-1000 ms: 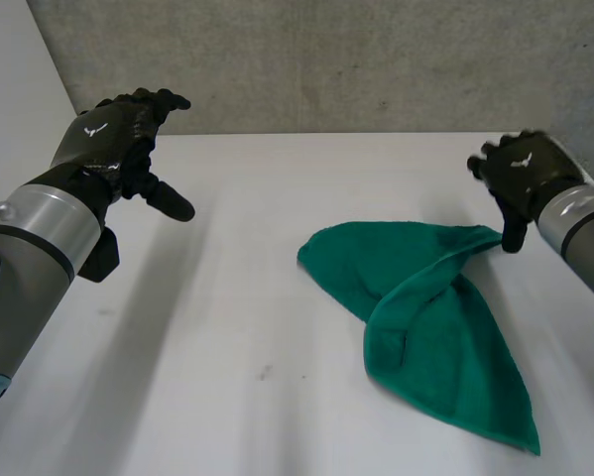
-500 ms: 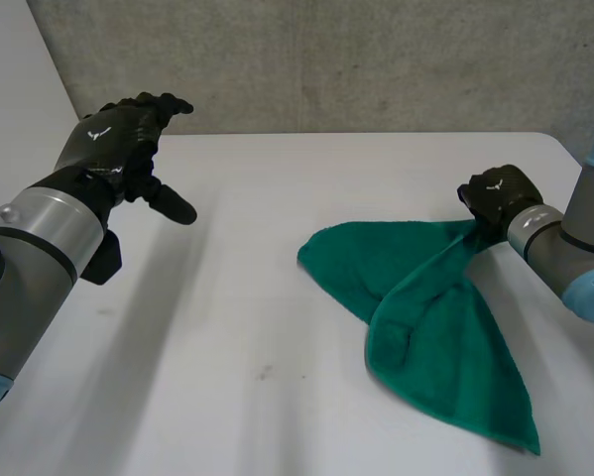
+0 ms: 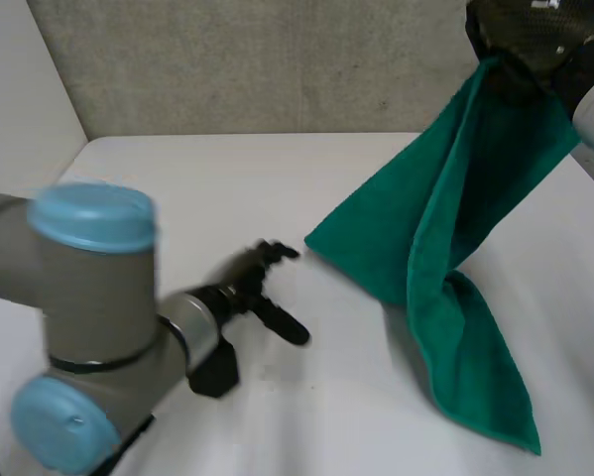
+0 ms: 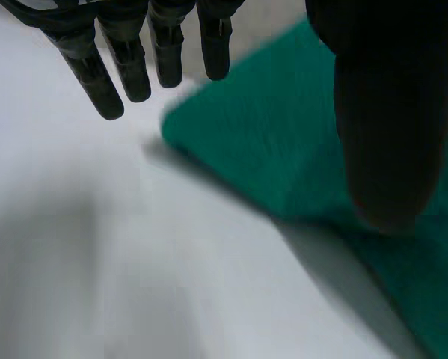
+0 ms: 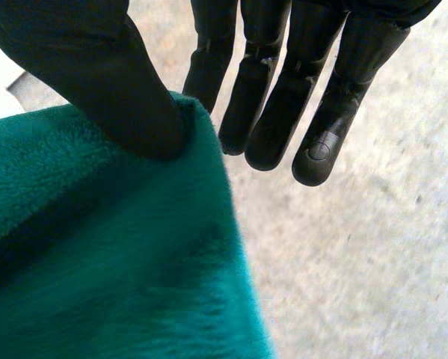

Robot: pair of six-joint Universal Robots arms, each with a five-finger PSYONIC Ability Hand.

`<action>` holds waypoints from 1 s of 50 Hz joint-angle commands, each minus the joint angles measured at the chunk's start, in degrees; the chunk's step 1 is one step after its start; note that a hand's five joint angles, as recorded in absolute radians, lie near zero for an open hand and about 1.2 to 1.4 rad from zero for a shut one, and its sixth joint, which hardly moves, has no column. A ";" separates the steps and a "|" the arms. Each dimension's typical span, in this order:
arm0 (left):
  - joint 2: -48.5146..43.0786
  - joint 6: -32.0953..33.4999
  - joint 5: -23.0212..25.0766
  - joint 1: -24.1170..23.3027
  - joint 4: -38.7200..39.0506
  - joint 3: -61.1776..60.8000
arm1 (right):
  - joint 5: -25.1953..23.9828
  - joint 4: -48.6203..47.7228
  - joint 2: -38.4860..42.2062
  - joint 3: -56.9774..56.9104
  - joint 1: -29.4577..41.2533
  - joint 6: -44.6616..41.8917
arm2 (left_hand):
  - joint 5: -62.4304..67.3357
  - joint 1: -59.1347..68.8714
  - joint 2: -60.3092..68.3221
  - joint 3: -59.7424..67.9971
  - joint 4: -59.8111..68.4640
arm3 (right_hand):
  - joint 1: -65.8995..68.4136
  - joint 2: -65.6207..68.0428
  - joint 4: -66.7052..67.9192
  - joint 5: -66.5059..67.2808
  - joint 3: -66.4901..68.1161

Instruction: Fold the towel.

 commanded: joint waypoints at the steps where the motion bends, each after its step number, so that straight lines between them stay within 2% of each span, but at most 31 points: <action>1: -10.26 -5.54 0.55 -8.28 -1.59 7.30 | 0.49 0.16 -5.07 0.60 2.47 0.05 | 4.86 4.98 4.75 4.90 5.26 | 24.21 12.90 11.97 13.73 12.67; 5: -13.35 -9.05 2.13 -11.63 -1.42 10.29 | 1.02 0.16 -6.56 1.12 3.17 0.05 | 6.70 6.83 6.60 6.75 7.11 | 24.21 12.90 11.97 13.73 12.67; 17: -18.10 -16.09 5.73 -17.52 2.01 15.57 | 3.75 1.30 -6.91 1.83 5.28 -0.31 | 12.43 12.56 12.33 12.48 12.84 | 24.21 12.90 11.97 13.73 12.67; 27: -23.63 -19.34 4.86 -20.25 10.00 22.68 | 4.10 2.71 -10.25 1.92 5.54 0.13 | 12.93 13.06 12.83 12.98 13.34 | 24.21 12.90 11.97 13.73 12.67; 31: -25.57 -21.37 2.84 -20.43 13.00 24.72 | 4.10 3.41 -11.31 1.92 5.54 0.31 | 19.33 19.45 19.22 19.38 19.73 | 24.21 12.90 11.97 13.73 12.67; 33: -27.15 -22.33 -0.40 -20.43 15.62 25.77 | 4.10 4.02 -12.62 2.27 5.54 0.40 | 34.39 34.51 34.28 34.43 34.79 | 24.21 12.90 11.97 13.73 12.67; 34: -27.85 -22.51 -1.46 -20.43 16.76 26.03 | 4.10 4.02 -12.80 2.44 5.54 0.40 | 46.29 46.42 46.19 46.34 46.70 | 24.21 12.90 11.97 13.73 12.67; 37: -28.74 -22.60 -1.91 -20.25 18.44 26.30 | 4.45 4.02 -13.15 2.88 5.37 0.40 | 65.48 65.60 65.37 65.53 65.88 | 24.21 12.90 11.97 13.73 12.67; 41: -28.39 -22.25 -1.74 -20.16 19.06 26.13 | 6.20 4.02 -12.89 2.88 4.66 0.31 | 65.56 65.69 65.46 65.61 65.97 | 24.21 12.90 11.97 13.73 12.67; 45: -23.83 -20.32 -1.82 -20.16 18.62 23.24 | 7.26 4.11 -12.37 2.62 4.58 0.13 | 65.56 65.69 65.46 65.61 65.97 | 24.21 12.90 11.97 13.73 12.67; 48: -14.88 -15.32 -1.91 -17.45 19.15 15.77 | 7.26 4.20 -11.75 2.44 4.23 -0.04 | 65.56 65.69 65.46 65.61 65.97 | 24.21 12.90 11.97 13.73 12.67; 49: -14.85 -15.30 -1.91 -17.44 19.15 15.75 | 7.26 4.46 -10.88 2.36 3.53 -0.13 | 65.56 65.69 65.46 65.61 65.97 | 24.21 12.90 11.97 13.73 12.67; 50: -7.28 -8.60 -1.74 -11.61 19.06 10.97 | 7.26 4.72 -10.35 2.36 3.00 -0.39 | 65.56 65.69 65.46 65.61 65.97 | 24.21 12.90 11.97 13.73 12.67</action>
